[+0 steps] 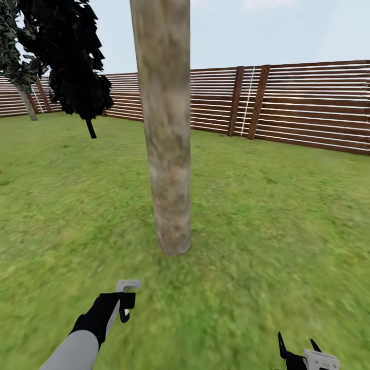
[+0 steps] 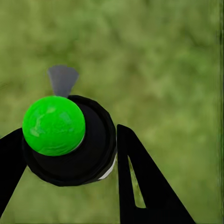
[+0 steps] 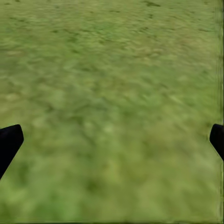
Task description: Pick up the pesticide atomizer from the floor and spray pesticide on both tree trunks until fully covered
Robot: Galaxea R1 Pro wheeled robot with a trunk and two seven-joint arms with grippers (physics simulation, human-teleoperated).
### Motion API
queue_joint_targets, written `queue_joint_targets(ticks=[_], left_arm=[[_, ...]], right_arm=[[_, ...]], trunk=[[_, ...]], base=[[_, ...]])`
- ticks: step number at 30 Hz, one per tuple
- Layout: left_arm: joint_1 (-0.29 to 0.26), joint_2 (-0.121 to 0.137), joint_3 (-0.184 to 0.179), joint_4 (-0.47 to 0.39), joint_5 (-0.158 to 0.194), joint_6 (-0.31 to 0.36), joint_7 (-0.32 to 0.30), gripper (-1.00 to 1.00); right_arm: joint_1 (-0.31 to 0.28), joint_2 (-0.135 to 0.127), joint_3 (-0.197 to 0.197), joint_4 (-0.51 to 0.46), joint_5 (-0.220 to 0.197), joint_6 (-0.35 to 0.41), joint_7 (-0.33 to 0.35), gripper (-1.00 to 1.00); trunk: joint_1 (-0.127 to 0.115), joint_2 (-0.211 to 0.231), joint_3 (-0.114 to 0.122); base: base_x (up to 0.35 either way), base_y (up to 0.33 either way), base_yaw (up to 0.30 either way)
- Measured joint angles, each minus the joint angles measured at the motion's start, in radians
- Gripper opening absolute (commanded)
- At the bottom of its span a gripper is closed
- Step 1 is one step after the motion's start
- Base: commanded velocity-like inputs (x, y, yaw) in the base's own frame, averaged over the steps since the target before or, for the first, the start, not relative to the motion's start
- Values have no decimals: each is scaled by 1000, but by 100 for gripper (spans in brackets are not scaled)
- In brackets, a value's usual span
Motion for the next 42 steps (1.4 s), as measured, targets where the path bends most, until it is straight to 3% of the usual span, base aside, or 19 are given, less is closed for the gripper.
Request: queue_joint_targets(ticks=[4,7,11,15,20,25,27,30,32,38,41,42], left_arm=[[-2,-1,-3,-18,0,4,-7,-100],[-2,-3,-4,-85,0,13,-12,-100],[-2,-3,-7,-89,-2,14,-13,-100],[4,-1,-43,-90,-3,9,-12,-100],[0,-3,-49,-95,-1,3,-13,-100],[-3,-5,-79,-143,1,0,-16,-100],[-1,-5,-80,-146,6,-30,-17,-100],[8,-3,-80,-132,16,-145,-18,-100],[10,2,-83,-97,15,-180,-18,-100],[5,3,-84,-46,14,-177,-16,-100],[2,-8,-83,-44,15,-175,-14,-100],[-1,-22,-83,-44,17,-175,-14,-100]], right_arm=[[0,0,0,0,0,0,1,100],[0,0,0,0,0,1,4,100],[0,0,0,0,0,0,4,100],[0,0,0,0,0,0,4,100],[0,0,0,0,-2,0,-2,100],[0,1,0,0,-2,1,-3,100],[0,1,0,0,-2,1,-1,100],[0,0,0,0,-2,0,1,100],[0,0,0,0,-1,0,2,100],[0,0,0,0,0,0,2,100],[0,0,0,0,0,0,2,100],[0,0,0,0,0,0,2,100]], trunk=[[0,0,1],[0,0,1],[0,0,1],[0,0,1],[0,0,1],[0,0,1],[0,0,1],[0,0,1],[0,0,1],[0,0,1],[0,0,1],[0,0,1]], base=[[1,-6,-292],[0,0,-295],[0,0,-171],[0,0,-12],[-183,19,0],[-16,2,0],[-1,0,0],[0,0,0],[0,0,-89],[0,0,-268],[0,0,-291],[0,0,-291]])
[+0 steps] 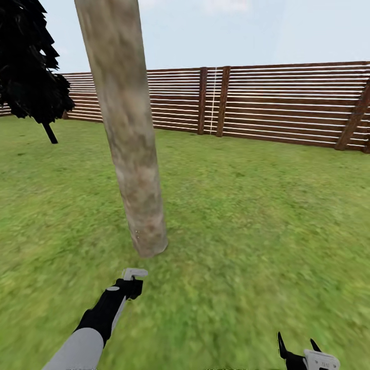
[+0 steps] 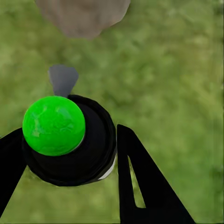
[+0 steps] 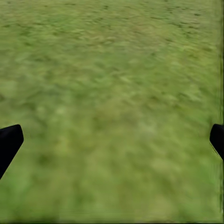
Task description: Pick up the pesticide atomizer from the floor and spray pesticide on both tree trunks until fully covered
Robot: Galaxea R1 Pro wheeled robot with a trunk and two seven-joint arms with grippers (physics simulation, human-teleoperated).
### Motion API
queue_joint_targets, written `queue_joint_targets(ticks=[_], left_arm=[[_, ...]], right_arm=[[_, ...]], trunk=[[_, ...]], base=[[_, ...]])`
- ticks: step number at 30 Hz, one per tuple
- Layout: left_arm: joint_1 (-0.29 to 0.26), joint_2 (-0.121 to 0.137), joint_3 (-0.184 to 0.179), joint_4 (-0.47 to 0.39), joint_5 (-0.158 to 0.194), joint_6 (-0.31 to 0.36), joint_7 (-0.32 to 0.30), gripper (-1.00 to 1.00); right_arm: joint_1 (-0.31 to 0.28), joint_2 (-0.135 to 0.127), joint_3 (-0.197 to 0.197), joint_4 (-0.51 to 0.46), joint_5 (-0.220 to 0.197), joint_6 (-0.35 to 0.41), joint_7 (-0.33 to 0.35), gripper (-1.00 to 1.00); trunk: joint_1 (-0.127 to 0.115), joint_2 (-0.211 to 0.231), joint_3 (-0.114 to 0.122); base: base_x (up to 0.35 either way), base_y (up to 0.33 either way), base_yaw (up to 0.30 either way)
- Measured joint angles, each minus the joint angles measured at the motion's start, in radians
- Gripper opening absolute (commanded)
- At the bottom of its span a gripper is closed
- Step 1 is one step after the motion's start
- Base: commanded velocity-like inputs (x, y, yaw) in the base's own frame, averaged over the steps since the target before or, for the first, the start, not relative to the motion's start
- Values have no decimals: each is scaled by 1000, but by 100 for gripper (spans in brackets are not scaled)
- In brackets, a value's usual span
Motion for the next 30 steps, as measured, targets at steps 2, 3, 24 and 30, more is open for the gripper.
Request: queue_joint_targets(ticks=[2,3,24,30], left_arm=[[-2,-18,-1,-1,-1,2,2,-100],[-11,-24,-1,-1,-1,7,3,-100],[-103,82,0,-8,-2,181,1,-100],[-105,20,-3,-12,-7,182,2,-100]], right_arm=[[0,0,1,0,0,0,0,100],[0,0,1,0,0,0,0,100],[0,0,1,0,4,1,0,100],[0,0,1,0,4,1,0,100]], trunk=[[0,0,0],[0,0,0],[0,0,0],[0,0,0]], base=[[0,0,-186],[0,0,-53],[0,0,-2],[153,208,0]])
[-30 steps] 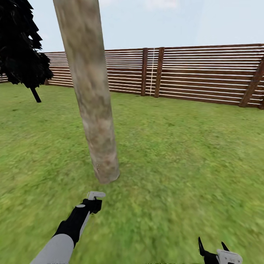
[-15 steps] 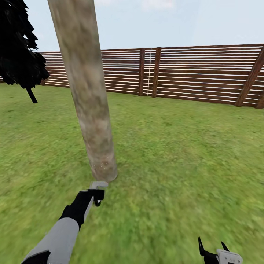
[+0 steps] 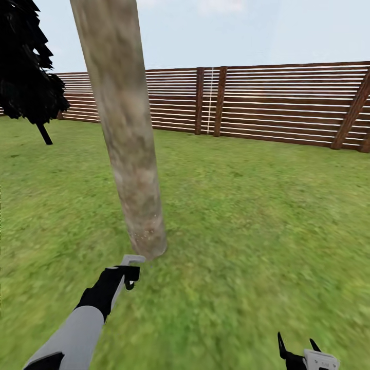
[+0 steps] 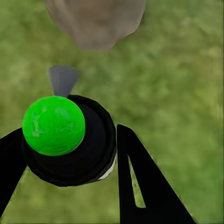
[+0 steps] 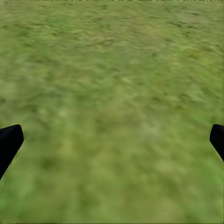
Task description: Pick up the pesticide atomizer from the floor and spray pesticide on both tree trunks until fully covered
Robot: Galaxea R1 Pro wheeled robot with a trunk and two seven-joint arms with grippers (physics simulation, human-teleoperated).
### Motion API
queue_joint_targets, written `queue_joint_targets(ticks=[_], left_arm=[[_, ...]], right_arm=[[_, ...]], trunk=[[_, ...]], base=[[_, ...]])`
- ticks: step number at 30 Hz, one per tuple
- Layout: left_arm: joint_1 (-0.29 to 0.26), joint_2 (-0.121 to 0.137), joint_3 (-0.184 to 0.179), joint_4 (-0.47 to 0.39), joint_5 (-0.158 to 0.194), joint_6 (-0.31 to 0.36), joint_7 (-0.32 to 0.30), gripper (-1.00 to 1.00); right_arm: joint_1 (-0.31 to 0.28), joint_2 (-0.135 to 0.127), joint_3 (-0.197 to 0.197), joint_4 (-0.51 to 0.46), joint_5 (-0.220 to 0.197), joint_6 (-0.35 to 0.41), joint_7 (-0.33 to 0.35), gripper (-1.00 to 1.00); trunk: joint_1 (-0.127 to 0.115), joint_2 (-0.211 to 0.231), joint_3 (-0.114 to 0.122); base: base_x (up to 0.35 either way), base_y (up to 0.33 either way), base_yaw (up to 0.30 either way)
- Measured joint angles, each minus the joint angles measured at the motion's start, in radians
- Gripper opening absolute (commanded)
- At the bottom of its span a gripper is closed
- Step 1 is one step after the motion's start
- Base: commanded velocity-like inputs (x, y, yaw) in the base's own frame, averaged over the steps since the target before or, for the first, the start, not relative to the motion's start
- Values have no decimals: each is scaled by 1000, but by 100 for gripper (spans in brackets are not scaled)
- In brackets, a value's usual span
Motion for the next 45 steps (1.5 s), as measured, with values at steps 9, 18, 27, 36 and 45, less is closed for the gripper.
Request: queue_joint_targets(ticks=[9,18,27,36,45], left_arm=[[-9,4,1,-8,9,1,-1,-100],[-31,37,11,-9,2,4,-1,-100],[-57,-24,1,-78,0,51,-1,-100],[-50,-42,-52,-147,12,109,-2,-100],[-55,-7,-40,-230,9,135,-2,-100]], right_arm=[[0,0,0,-1,-1,-3,-3,100],[0,0,0,0,0,-1,-3,100],[0,0,0,0,1,0,-3,100],[0,0,0,0,1,0,-3,100],[0,0,0,0,2,1,-3,100]], trunk=[[0,0,0],[0,0,0],[0,0,0],[0,0,0],[0,0,0]], base=[[23,68,-104],[0,0,-6],[-102,24,0],[-98,20,0],[-19,4,0]])
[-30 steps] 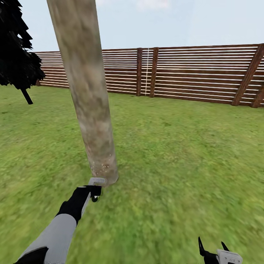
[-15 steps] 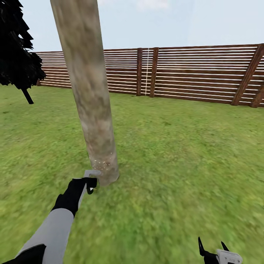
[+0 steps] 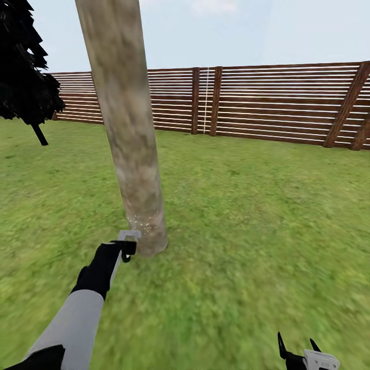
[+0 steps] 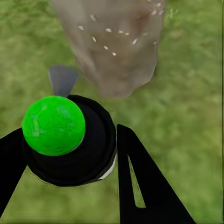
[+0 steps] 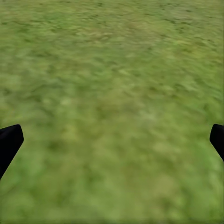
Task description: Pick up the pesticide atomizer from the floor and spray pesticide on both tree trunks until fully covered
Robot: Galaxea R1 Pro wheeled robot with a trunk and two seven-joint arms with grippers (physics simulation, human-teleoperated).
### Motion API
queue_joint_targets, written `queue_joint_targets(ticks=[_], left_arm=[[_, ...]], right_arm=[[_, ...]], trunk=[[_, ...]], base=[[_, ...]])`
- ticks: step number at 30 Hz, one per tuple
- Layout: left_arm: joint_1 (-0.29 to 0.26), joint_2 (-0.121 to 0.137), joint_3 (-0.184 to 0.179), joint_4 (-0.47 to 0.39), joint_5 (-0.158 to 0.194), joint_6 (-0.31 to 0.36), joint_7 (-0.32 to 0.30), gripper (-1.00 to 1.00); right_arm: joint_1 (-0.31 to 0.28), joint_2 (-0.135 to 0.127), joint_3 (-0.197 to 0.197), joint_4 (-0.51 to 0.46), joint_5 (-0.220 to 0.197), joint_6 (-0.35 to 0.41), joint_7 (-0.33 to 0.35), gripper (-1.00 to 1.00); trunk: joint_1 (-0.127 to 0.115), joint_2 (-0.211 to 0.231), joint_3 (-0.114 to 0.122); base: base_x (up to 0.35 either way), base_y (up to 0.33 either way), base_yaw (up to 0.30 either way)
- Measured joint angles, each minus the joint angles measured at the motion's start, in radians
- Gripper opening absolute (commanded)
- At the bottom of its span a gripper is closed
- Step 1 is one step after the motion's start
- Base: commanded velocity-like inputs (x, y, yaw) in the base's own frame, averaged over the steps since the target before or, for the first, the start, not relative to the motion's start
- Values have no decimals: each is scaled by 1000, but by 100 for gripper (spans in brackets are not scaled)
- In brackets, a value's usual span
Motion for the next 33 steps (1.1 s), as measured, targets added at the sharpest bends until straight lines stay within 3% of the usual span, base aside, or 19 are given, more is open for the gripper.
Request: queue_joint_targets(ticks=[5,6,9,10,13,15,18,20,24,28,30,33], left_arm=[[-2,-66,-11,-10,4,18,-6,-100],[-2,-68,-17,-11,0,20,-15,-100],[-2,-56,-16,-17,-6,21,-31,-100],[0,-40,-6,-40,-11,21,-33,-100],[5,-16,11,-94,-4,77,-36,-100],[9,-24,-1,-134,1,101,-37,-100],[3,-47,-71,-142,23,107,-37,-100],[0,-53,-86,-156,77,115,-37,-100],[3,-35,-82,-216,88,173,-37,-100],[4,32,-77,-241,91,181,-38,-100],[6,39,-84,-241,100,182,-85,-100],[12,27,-91,-240,95,182,-130,-100]], right_arm=[[0,0,0,0,0,0,0,100],[0,0,0,0,0,0,0,100],[0,0,0,0,0,0,0,100],[0,0,0,0,0,0,1,100],[0,0,0,0,0,0,1,100],[0,0,0,0,0,0,1,100],[0,0,0,0,0,0,2,100],[0,0,0,0,0,0,2,100],[0,0,0,0,0,0,2,100],[0,0,0,0,0,0,2,100],[0,0,0,0,0,0,2,100],[0,0,0,0,0,0,2,100]], trunk=[[0,0,0],[0,0,0],[0,0,0],[0,0,0],[0,0,0],[0,0,0],[0,0,0],[0,0,0],[0,0,0],[0,0,0],[0,0,0],[0,0,0]], base=[[0,0,0],[0,0,0],[0,0,0],[0,0,0],[0,0,0],[0,0,0],[0,0,0],[0,0,0],[0,0,0],[0,0,0],[0,0,0],[0,0,0]])
